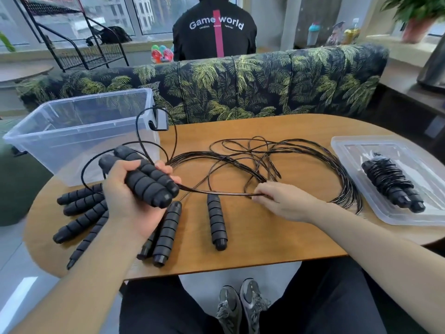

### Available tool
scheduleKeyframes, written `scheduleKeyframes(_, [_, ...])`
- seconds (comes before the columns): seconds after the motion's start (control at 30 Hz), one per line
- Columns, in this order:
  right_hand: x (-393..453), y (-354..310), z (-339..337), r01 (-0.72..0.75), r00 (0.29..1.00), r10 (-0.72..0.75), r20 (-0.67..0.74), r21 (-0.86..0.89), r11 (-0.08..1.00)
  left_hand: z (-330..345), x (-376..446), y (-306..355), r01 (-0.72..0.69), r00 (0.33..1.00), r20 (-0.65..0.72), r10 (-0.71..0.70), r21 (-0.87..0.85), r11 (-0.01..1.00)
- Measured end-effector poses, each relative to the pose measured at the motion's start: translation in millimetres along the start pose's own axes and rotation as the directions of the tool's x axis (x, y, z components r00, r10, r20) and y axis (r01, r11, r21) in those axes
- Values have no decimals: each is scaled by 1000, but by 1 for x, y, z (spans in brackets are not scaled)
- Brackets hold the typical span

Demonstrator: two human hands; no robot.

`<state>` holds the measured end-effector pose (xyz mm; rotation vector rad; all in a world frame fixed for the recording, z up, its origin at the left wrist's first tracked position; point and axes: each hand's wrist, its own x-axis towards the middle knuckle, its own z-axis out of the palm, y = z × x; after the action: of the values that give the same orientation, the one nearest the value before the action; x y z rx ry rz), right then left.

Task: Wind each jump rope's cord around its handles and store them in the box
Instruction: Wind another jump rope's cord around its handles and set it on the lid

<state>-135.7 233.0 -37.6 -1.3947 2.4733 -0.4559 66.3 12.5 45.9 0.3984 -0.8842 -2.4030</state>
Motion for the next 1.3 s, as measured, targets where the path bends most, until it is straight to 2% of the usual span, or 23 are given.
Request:
scheduleKeyframes(0.07, [-4,-3,0,56,996,-60,-62,-55,997,-6,2,-1,20,1000,1,-20,18,1000])
scheduleKeyframes(0.17, [-9,-15,-1,107,984,-99,-147,50,993,-12,4,-9,37,999,-16,-37,29,999])
scheduleKeyframes(0.27, [-12,-29,-4,112,971,-62,-229,211,971,-14,2,-21,86,996,-19,-85,53,995])
scheduleKeyframes(0.37, [-11,-44,-8,70,964,-5,-267,234,970,-13,-6,-35,149,988,32,-153,116,982])
scheduleKeyframes(0.47, [-9,-62,-14,-9,982,46,-184,198,980,-14,-13,-50,217,966,118,-231,118,969])
scheduleKeyframes(0.63, [-9,-92,-15,12,993,-20,118,68,998,-2,-21,-73,216,938,245,-245,142,966])
scheduleKeyframes(0.73, [-7,-93,-15,13,981,-37,192,122,992,12,-22,-78,186,961,183,-209,138,973])
scheduleKeyframes(0.83, [-10,-79,-18,79,992,-94,84,163,983,16,-18,-68,140,970,200,-138,4,990])
scheduleKeyframes(0.93, [-19,-53,-11,90,994,-99,49,155,984,12,-10,-44,72,983,176,-48,-133,989])
scheduleKeyframes(1.0, [-23,-36,-7,58,998,-65,25,216,975,6,-7,-28,33,986,165,-5,-164,986])
scheduleKeyframes(1.07, [-26,-28,-5,54,999,-51,-18,279,959,7,-6,-20,19,977,211,13,-151,988])
scheduleKeyframes(1.13, [-27,-29,-5,70,997,-61,-47,242,968,15,-9,-15,48,971,241,-3,-183,982])
scheduleKeyframes(1.2, [-26,-39,-6,100,994,-93,-53,155,983,15,-8,-12,-5,988,155,27,-136,991])
scheduleKeyframes(1.3, [-28,-55,-15,151,984,-140,-107,99,984,1,-2,-16,-36,999,5,36,138,990])
